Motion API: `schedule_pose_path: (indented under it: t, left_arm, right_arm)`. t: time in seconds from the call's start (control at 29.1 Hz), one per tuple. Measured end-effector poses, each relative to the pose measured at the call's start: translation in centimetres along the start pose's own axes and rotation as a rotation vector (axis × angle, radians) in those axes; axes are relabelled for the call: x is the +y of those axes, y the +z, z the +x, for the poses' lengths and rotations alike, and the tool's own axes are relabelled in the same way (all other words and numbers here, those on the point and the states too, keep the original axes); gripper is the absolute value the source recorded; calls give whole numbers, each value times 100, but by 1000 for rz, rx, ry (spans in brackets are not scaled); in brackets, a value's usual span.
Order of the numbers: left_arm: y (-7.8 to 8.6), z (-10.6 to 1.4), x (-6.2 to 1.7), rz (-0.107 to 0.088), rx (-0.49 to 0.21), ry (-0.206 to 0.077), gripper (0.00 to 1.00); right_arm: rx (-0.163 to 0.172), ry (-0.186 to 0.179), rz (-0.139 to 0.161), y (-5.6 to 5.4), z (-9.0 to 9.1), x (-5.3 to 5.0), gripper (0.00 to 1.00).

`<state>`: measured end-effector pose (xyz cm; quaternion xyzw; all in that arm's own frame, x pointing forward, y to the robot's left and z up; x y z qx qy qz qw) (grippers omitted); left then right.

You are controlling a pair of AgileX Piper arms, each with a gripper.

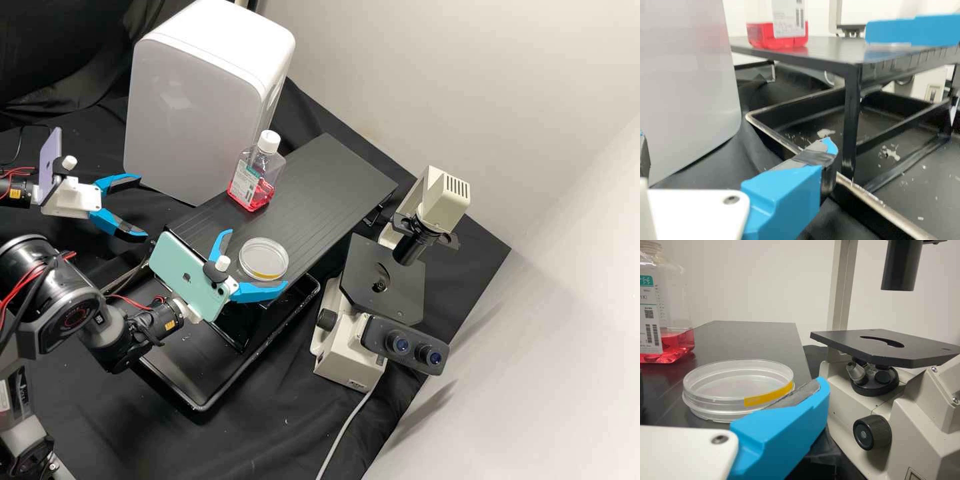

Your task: Place the lid on the petri dish

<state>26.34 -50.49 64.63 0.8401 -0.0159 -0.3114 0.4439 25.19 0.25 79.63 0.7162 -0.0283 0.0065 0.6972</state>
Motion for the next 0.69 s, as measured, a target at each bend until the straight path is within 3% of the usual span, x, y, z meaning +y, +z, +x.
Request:
schedule_pose_path:
  t: [0.14,0.38,0.58,0.69]
  left_arm:
    - [31,-58,46,0,-5,15,100]
    - [35,-67,61,0,-7,20,100]
    - [35,-67,61,0,-7,20,100]
    - [35,-67,61,0,-7,20,100]
  right_arm:
    - [-2,-6,-3,-8,-20,-27,100]
    - [-62,29,-47,-41,-115,-84,100]
    - [-89,33,-35,-21,-217,-96,100]
    - [-78,33,-30,-14,-236,-92,100]
